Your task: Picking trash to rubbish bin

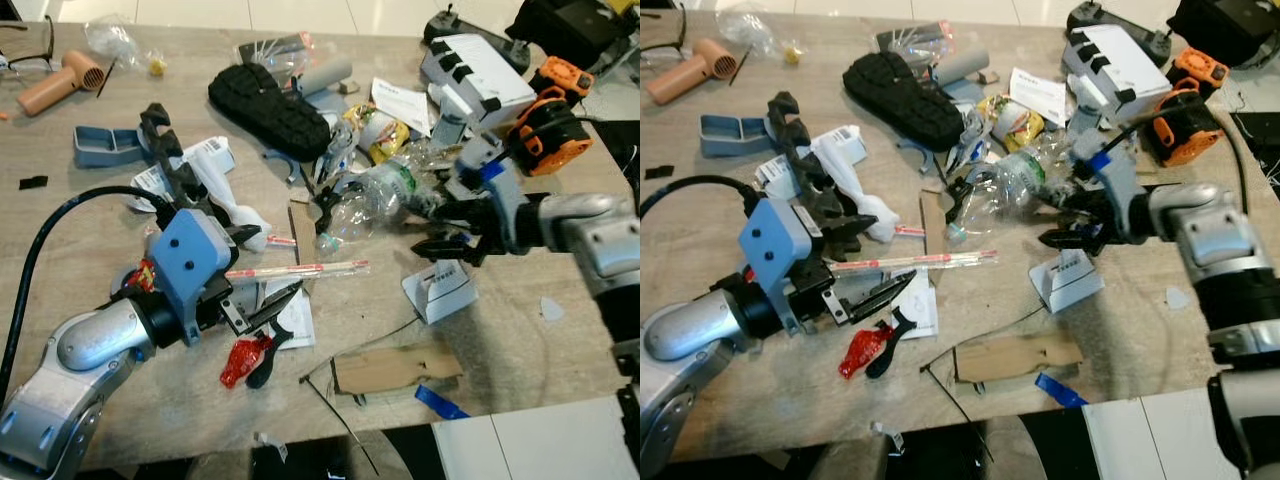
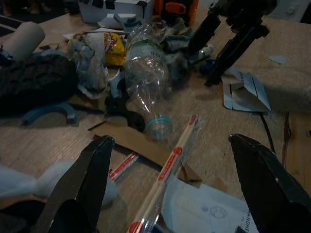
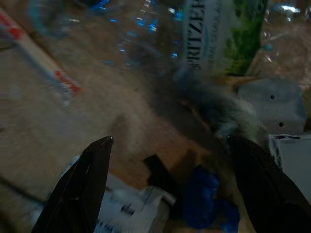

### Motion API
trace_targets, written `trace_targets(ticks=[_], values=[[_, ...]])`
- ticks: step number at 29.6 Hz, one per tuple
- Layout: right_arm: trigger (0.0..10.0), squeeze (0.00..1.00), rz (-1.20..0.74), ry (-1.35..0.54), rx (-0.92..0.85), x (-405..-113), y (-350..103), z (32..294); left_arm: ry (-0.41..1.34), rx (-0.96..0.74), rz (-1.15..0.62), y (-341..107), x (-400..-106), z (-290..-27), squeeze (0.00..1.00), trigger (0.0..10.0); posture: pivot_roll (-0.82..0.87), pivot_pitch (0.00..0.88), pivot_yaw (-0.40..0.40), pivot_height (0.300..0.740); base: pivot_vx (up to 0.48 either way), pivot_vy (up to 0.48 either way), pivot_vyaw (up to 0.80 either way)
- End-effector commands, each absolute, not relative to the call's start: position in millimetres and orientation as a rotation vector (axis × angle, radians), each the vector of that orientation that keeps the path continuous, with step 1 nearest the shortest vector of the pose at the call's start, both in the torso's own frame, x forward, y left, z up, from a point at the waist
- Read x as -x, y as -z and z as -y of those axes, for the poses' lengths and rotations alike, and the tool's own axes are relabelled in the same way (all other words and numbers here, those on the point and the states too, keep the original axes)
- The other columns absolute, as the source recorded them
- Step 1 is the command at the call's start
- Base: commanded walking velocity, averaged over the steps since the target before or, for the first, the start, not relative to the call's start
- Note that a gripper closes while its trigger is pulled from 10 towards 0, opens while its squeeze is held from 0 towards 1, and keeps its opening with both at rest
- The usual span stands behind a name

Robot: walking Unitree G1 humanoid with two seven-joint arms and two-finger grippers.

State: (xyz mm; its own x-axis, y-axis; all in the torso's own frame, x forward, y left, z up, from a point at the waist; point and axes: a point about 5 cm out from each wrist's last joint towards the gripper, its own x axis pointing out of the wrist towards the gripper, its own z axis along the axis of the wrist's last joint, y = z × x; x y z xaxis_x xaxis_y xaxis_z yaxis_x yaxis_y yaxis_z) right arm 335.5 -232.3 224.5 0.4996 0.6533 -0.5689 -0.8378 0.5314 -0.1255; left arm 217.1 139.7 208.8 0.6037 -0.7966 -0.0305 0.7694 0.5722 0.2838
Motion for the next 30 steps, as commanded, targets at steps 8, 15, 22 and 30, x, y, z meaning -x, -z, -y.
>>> trace_targets(ticks=[8,15,22,30], values=[[10.0,0.0,-0.438,-1.139,0.365,-316,-238,236,0.979,-0.273,0.082,-204,-212,-139,0.0,10.0,0.0,0.225,-0.094,0.74,0.0,0.0,0.0],[10.0,0.0,-0.456,-1.286,0.516,-303,-226,226,0.997,-0.277,0.074,-204,-211,-140,0.0,10.0,0.0,0.225,-0.091,0.74,0.0,0.0,0.0],[10.0,0.0,-0.561,-1.324,0.93,-297,-198,233,1.015,-0.27,0.071,-203,-209,-138,0.0,10.0,0.0,0.227,-0.091,0.74,0.0,0.0,0.0],[10.0,0.0,-0.558,-1.361,1.031,-294,-193,231,1.017,-0.264,0.071,-203,-208,-138,0.0,10.0,0.0,0.227,-0.091,0.74,0.0,0.0,0.0]])
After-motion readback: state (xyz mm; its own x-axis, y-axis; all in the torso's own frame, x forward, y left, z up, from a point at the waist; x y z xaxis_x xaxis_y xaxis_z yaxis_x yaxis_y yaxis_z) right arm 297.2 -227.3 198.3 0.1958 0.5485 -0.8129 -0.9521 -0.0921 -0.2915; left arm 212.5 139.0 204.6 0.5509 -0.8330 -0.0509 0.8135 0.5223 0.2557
